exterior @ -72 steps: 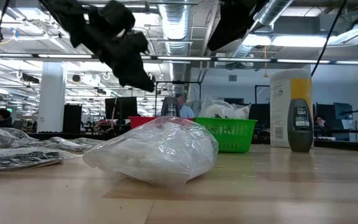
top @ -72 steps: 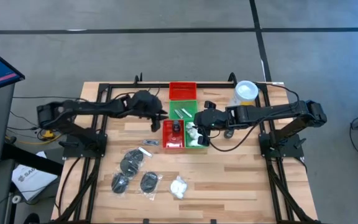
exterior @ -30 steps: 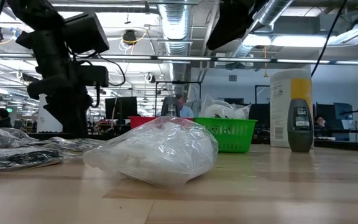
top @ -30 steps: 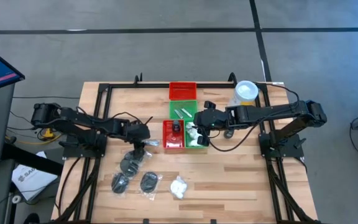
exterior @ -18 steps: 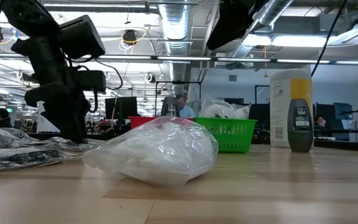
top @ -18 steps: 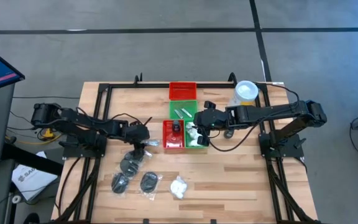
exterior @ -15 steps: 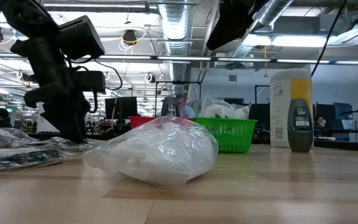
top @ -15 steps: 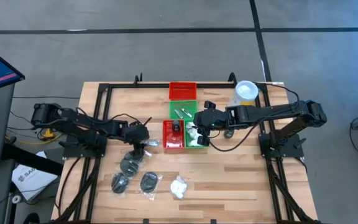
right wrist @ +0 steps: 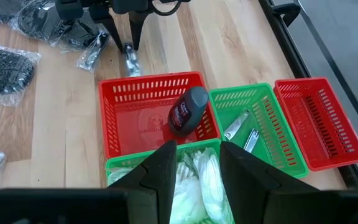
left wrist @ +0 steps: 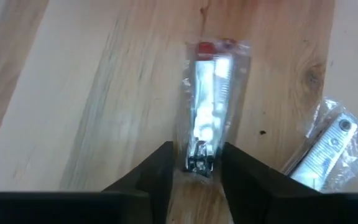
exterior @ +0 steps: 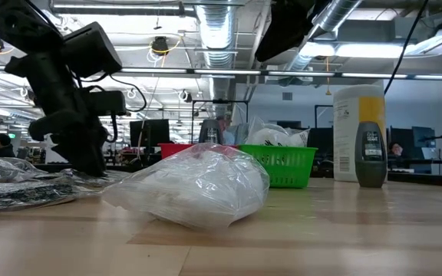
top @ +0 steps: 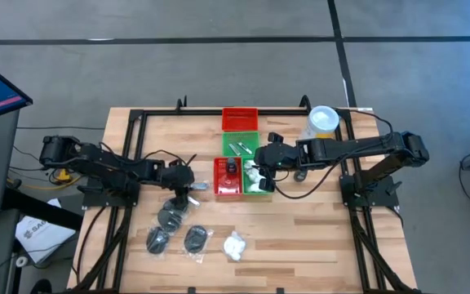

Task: Pick & Place Travel size toiletries
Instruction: Put the silver nail cutter into the top green bin

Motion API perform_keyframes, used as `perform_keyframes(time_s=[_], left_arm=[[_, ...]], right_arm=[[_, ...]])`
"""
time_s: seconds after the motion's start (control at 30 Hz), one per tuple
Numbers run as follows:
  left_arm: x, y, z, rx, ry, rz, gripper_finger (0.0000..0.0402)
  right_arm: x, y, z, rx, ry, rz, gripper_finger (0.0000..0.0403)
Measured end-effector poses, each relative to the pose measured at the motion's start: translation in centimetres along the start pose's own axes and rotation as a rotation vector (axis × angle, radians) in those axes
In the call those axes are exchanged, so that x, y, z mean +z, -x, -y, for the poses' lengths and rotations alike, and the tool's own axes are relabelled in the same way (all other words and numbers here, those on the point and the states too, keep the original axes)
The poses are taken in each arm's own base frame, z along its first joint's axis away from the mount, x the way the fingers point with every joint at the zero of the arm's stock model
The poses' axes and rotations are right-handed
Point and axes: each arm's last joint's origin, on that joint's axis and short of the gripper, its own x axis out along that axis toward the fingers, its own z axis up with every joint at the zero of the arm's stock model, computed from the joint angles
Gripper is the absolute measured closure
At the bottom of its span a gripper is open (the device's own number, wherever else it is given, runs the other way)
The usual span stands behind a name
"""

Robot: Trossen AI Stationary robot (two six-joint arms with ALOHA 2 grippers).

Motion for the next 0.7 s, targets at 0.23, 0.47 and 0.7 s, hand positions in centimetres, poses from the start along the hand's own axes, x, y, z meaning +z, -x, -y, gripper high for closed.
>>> perform_keyframes(time_s=[0.23, 0.47, 0.7], left_arm=[[0.0, 0.0, 0.0, 0.005, 0.023, 0.000, 0.0362], [0.0, 0.1, -0.1, 0.017, 0.054, 0.014, 0.0362], [0.5, 1.6, 0.1, 0.004, 0.058, 0.098, 0.0362]], right_arm=[[0.0, 0.0, 0.0, 0.000, 0.000, 0.000, 0.0290], [0.0, 0.0, 0.0, 0.000, 0.000, -0.001, 0.0290], [0.0, 0.0, 0.0, 0.000, 0.000, -0.002, 0.0290]])
